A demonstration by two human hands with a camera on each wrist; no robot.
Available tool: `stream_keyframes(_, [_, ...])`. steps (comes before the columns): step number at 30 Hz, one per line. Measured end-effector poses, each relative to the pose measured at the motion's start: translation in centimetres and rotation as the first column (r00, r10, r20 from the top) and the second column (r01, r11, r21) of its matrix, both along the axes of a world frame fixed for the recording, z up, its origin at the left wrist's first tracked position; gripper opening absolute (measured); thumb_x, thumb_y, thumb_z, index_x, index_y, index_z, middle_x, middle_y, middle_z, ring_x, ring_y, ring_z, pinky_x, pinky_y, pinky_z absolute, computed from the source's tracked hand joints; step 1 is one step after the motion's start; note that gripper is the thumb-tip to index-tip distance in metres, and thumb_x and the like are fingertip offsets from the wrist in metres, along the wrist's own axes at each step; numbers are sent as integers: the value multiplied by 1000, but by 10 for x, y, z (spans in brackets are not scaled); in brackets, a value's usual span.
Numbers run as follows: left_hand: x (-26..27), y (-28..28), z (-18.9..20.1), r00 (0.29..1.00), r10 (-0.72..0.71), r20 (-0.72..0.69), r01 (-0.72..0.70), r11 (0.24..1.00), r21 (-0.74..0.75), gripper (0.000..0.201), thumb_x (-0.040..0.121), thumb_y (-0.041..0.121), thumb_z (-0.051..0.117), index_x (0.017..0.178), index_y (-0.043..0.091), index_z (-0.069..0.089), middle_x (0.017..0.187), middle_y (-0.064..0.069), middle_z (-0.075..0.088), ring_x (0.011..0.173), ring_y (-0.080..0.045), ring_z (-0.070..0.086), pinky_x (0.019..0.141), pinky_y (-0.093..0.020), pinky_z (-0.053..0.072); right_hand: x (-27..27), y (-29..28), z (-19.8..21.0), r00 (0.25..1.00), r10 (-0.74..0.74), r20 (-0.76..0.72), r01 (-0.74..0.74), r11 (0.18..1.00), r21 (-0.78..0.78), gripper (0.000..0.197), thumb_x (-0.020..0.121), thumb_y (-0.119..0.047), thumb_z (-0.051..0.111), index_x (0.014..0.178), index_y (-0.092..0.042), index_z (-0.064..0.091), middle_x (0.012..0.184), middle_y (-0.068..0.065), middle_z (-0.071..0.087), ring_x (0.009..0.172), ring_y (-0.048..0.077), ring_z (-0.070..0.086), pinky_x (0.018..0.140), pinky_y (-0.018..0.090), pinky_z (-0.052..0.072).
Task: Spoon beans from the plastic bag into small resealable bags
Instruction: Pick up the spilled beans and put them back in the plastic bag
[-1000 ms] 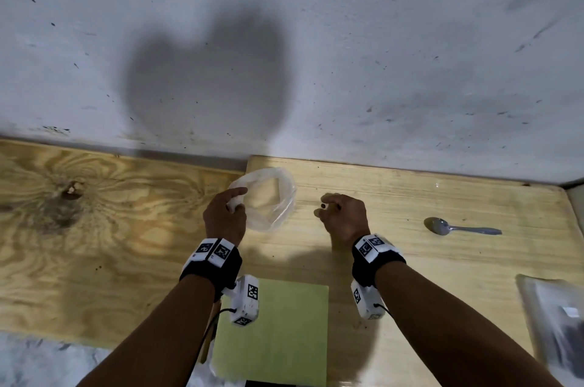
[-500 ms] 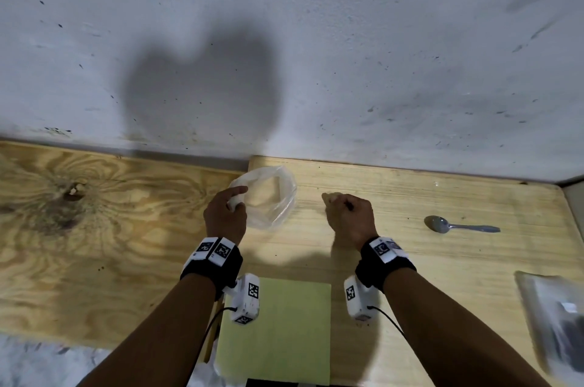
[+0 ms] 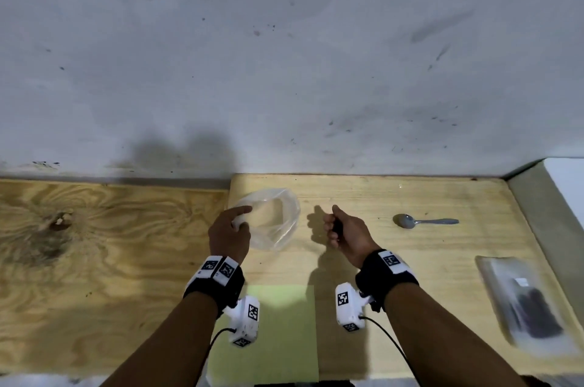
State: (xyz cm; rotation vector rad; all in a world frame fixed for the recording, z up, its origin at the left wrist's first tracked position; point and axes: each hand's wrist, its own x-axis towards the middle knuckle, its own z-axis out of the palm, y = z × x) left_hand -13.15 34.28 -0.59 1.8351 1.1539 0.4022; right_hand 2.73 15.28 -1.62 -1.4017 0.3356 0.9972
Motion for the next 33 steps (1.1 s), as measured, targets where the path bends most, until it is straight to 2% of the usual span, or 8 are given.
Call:
stream_keyframes(2, [3, -12, 3, 999, -46, 21, 46, 999, 4, 36, 82, -5, 59, 101, 20, 74, 106, -4, 69, 77, -19, 57, 74, -22, 42, -3, -15, 5, 999, -22, 29, 23, 999, -24, 36, 101, -34, 52, 82, -6, 64, 67, 4, 55, 48, 13, 40, 42, 24, 35])
stream_keyframes(8, [24, -68, 13, 971, -239, 2, 239, 970, 35, 35, 82, -4, 57, 99, 20, 75, 110, 0, 71, 102, -19, 63, 84, -20, 43, -12, -88, 23, 976, -69, 208, 84, 995, -62, 32, 94, -32, 66, 81, -3, 70, 68, 8, 57, 52, 16, 42, 48, 27, 38])
stream_keyframes(10, [36, -97, 17, 933, -360, -10, 359, 928, 101, 37, 78, -7, 59, 98, 20, 76, 108, 1, 72, 105, -20, 64, 92, -25, 45, -15, -125, 30, 966, -126, 227, 139, 989, -43, 30, 94, -30, 67, 81, -2, 70, 69, 9, 57, 53, 16, 41, 49, 28, 39])
stream_keyframes(13, [56, -150, 21, 883, -465, 67, 452, 880, 147, 38, 75, -14, 61, 96, 14, 76, 102, 1, 72, 99, -22, 67, 87, -24, 45, -19, -188, 42, 943, -230, 240, 242, 970, -21, 27, 94, -24, 67, 79, -2, 67, 68, 10, 57, 52, 16, 40, 49, 27, 37])
stream_keyframes(21, [111, -377, 34, 709, -687, 158, 704, 703, -104, 35, 84, -8, 55, 101, 18, 73, 106, 5, 68, 100, -10, 59, 85, -18, 41, -36, -421, 43, 810, -487, 327, 530, 846, -52, 25, 92, -22, 69, 75, -4, 65, 64, 11, 55, 49, 16, 40, 46, 24, 36])
stream_keyframes(27, [124, -567, 11, 538, -833, 133, 841, 542, -9, 34, 80, -7, 62, 101, 16, 74, 106, 0, 71, 94, -14, 63, 80, -11, 40, -68, -617, 14, 724, -608, 326, 678, 715, -172, 26, 92, -25, 69, 72, -8, 64, 62, 8, 56, 46, 13, 41, 45, 21, 33])
stream_keyframes(31, [139, -676, -15, 365, -931, -7, 930, 364, 42, 34, 79, 1, 63, 108, 16, 74, 112, -5, 71, 104, -24, 65, 91, -24, 45, -90, -720, -18, 717, -626, 307, 697, 659, -283, 29, 91, -27, 71, 67, -11, 67, 62, 7, 59, 43, 10, 45, 49, 22, 36])
stream_keyframes(33, [146, -713, -30, 340, -940, -24, 940, 340, 4, 33, 79, 3, 63, 107, 16, 73, 112, -6, 71, 104, -25, 64, 94, -26, 46, -97, -750, -35, 721, -621, 307, 693, 647, -319, 32, 89, -27, 73, 61, -13, 65, 61, 8, 60, 45, 13, 47, 51, 24, 40])
